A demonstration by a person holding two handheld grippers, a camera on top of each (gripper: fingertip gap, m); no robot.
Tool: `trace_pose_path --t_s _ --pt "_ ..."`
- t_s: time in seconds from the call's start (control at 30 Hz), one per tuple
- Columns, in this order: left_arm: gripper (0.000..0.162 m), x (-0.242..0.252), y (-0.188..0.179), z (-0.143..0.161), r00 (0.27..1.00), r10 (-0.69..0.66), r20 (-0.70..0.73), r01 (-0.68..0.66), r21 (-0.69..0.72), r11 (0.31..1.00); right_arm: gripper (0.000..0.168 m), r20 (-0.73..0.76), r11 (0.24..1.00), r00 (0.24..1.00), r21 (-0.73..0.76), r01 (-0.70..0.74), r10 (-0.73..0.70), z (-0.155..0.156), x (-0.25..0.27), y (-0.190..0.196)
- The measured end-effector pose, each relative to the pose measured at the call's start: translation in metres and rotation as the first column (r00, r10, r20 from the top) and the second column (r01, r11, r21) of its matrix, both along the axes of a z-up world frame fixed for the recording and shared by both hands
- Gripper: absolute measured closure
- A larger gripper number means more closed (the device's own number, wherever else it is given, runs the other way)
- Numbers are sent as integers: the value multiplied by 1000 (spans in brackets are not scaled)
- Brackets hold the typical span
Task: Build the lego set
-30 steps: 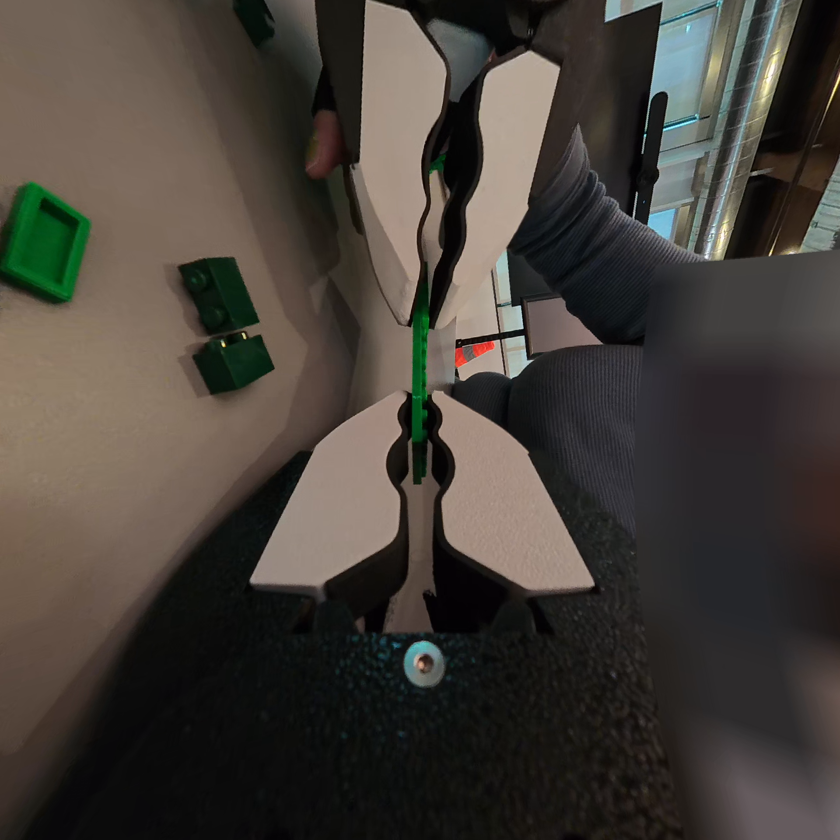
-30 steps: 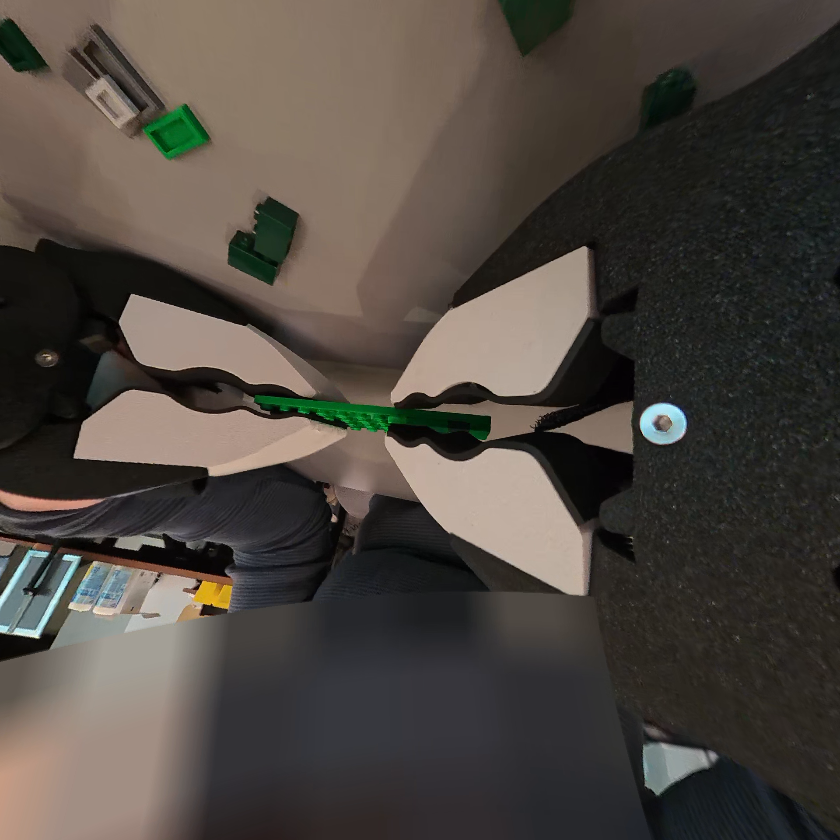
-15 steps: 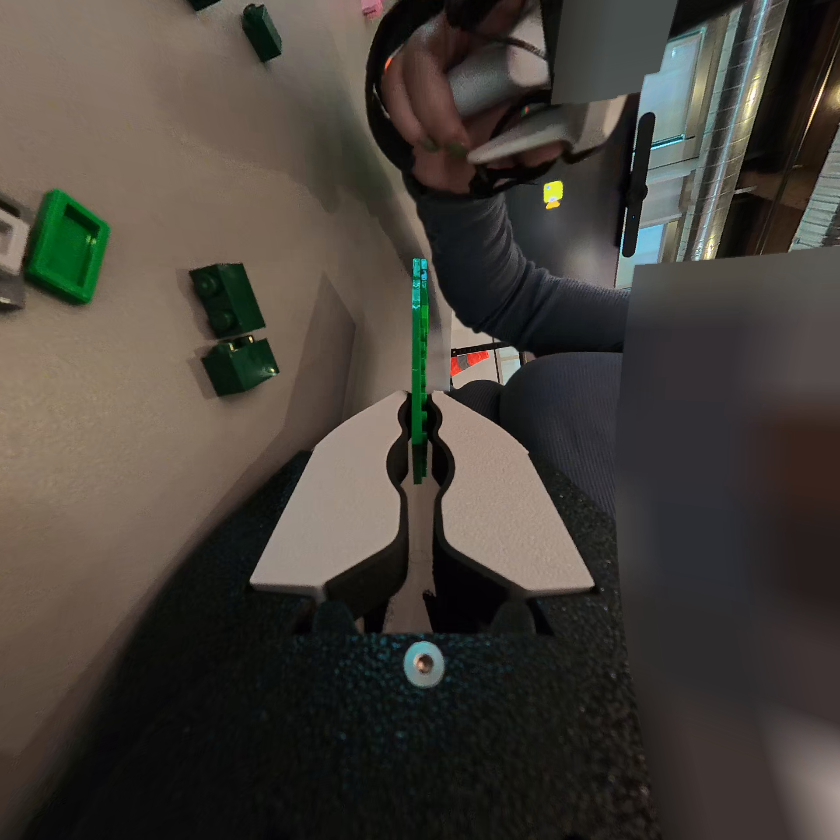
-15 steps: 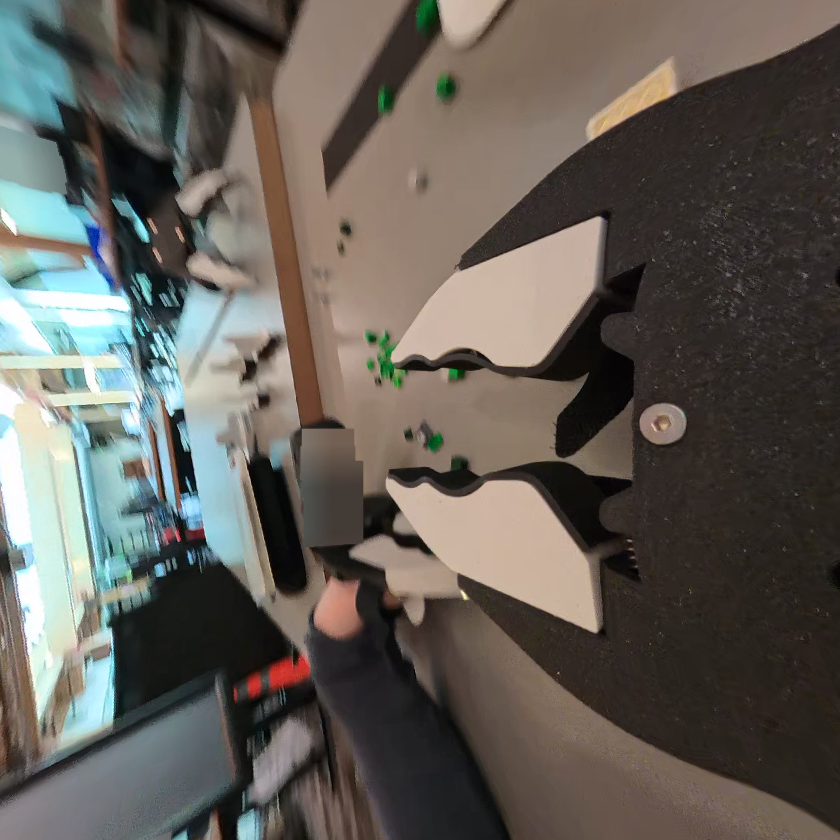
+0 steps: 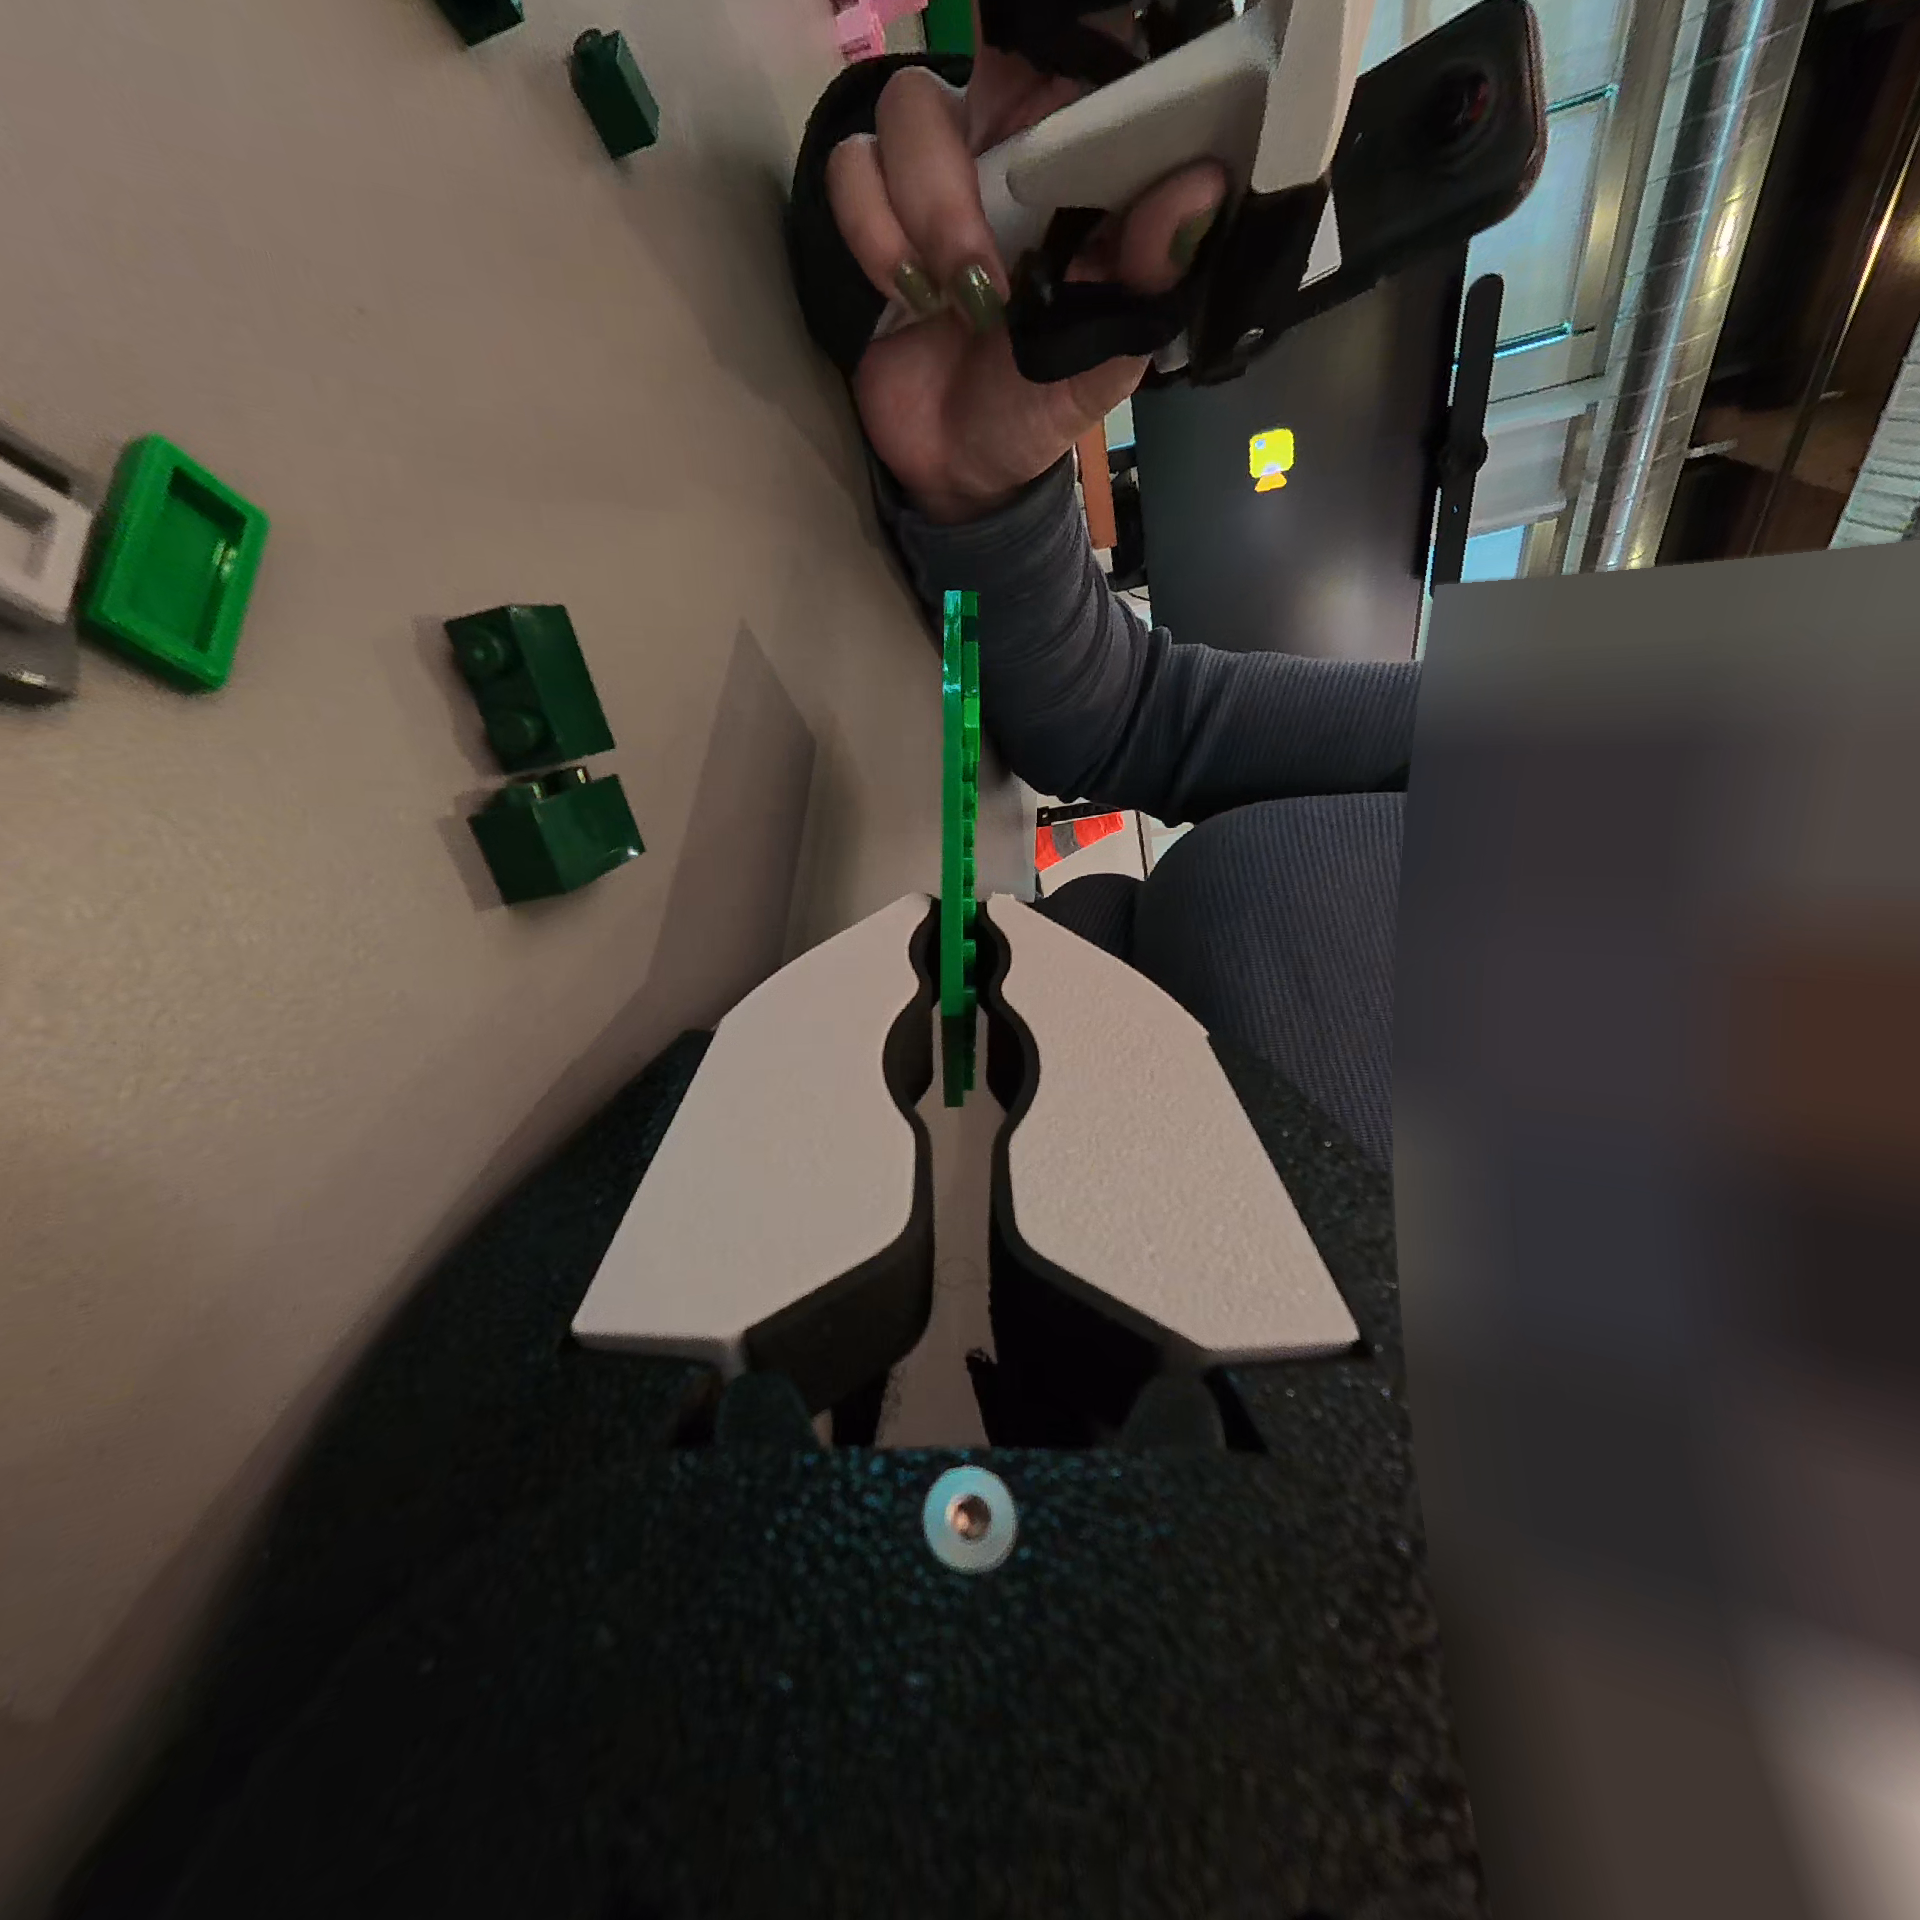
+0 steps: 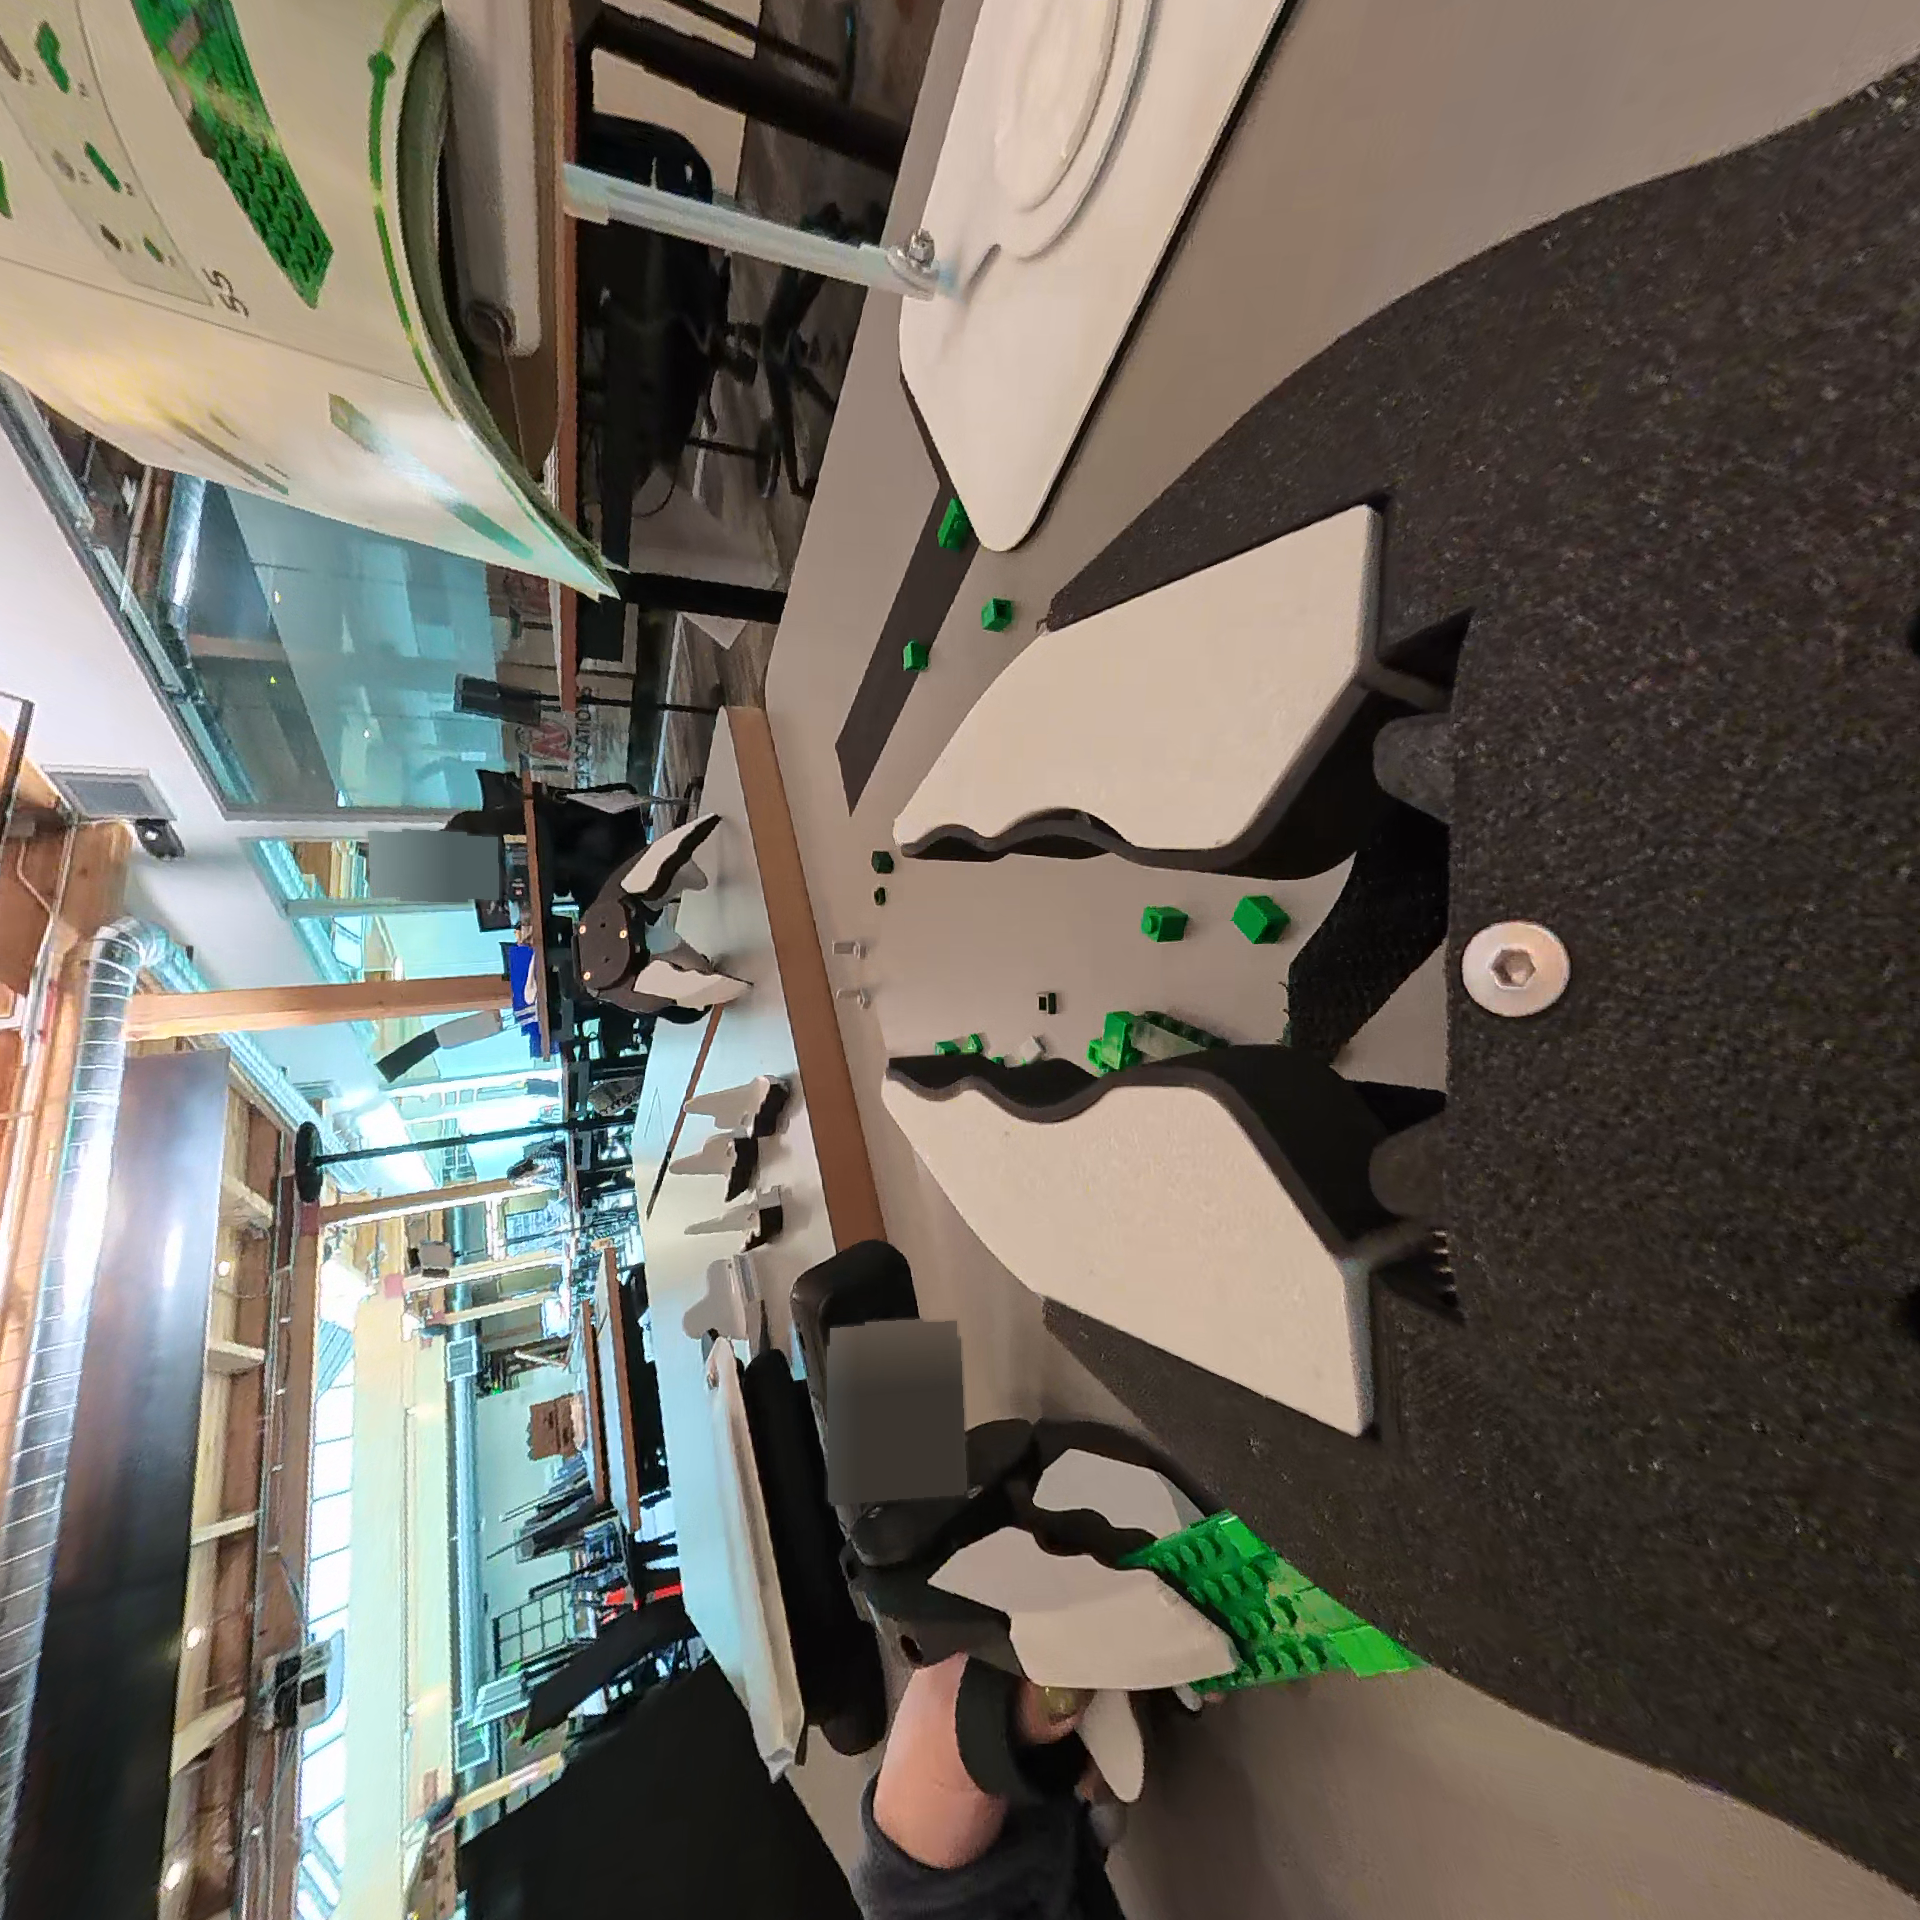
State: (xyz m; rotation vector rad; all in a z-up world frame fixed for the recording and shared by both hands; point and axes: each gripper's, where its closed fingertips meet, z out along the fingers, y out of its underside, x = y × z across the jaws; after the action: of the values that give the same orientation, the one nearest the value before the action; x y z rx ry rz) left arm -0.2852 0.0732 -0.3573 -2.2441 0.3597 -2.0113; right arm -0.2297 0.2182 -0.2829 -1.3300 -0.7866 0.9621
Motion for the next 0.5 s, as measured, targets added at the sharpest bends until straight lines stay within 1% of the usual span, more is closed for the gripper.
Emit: trace_pose_path --t_s 0.13,0.3,0.37,0.5 --pt "157 0 -1 -1 1000 -1 -17 1 9 1000 134 4 1000 1000 15 0 -1 0 0 -1" --pt "157 0 0 0 1000 5 -5 -5 17 1000 136 26 999 1000 47 -3 2 0 -3 -5" --pt "157 0 0 1 1000 6 -9 -5 45 999 137 25 998 1000 59 8 -9 0 -2 -5" --pt "157 0 1 2 1000 14 7 -15 39 999 138 2 996 999 81 40 -40 5 3 -3"
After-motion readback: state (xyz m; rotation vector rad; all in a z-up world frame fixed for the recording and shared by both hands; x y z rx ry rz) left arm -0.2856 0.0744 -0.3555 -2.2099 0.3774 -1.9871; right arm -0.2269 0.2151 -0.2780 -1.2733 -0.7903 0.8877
